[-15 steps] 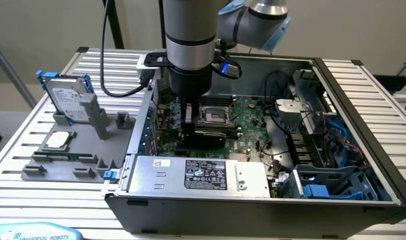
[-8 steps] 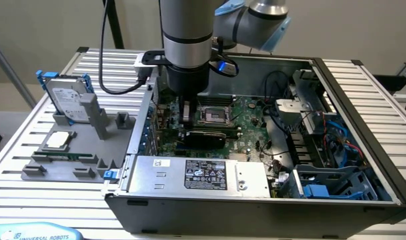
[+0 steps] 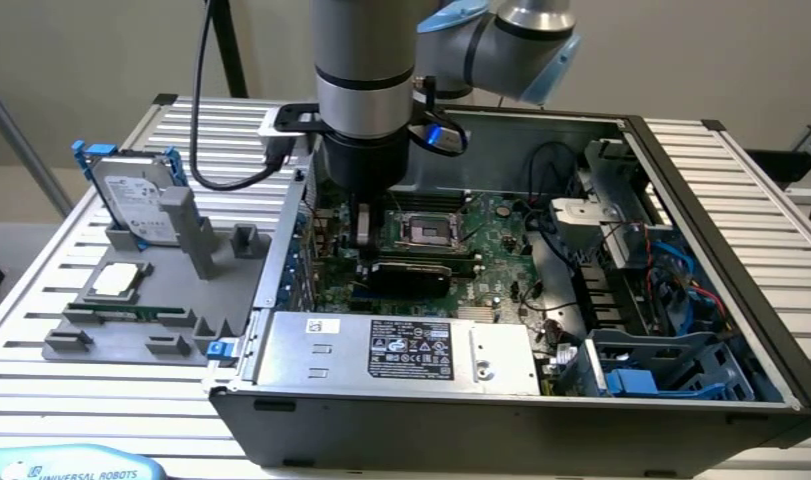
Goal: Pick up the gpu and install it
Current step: 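Insert the gpu into the slot, then press down on the gpu until it lock into place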
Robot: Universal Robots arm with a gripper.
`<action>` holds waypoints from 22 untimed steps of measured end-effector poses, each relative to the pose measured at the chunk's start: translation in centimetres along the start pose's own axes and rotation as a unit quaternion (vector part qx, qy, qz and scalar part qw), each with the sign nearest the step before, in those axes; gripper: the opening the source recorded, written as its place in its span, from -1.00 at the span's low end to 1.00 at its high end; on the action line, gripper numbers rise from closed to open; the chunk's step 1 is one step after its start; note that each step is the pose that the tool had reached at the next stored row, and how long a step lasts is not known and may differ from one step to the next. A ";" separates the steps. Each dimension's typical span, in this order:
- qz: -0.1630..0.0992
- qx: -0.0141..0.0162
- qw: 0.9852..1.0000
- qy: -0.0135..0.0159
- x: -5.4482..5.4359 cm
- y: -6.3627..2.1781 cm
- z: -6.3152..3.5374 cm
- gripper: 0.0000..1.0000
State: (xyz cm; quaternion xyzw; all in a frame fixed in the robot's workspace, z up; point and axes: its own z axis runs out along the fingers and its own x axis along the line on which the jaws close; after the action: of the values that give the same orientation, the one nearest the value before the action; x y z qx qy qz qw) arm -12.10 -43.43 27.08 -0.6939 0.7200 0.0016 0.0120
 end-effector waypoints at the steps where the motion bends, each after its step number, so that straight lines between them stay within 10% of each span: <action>1: 0.000 0.000 1.000 0.000 0.0 0.03 0.07 -0.79; 11: 0.000 0.000 1.000 0.001 0.0 0.29 0.52 -0.79; 22: 0.000 0.000 1.000 0.001 0.0 0.10 -1.54 -0.79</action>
State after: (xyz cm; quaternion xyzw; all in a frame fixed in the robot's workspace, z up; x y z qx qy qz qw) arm -12.23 -43.41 28.62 -0.6939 0.7200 0.0012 0.0117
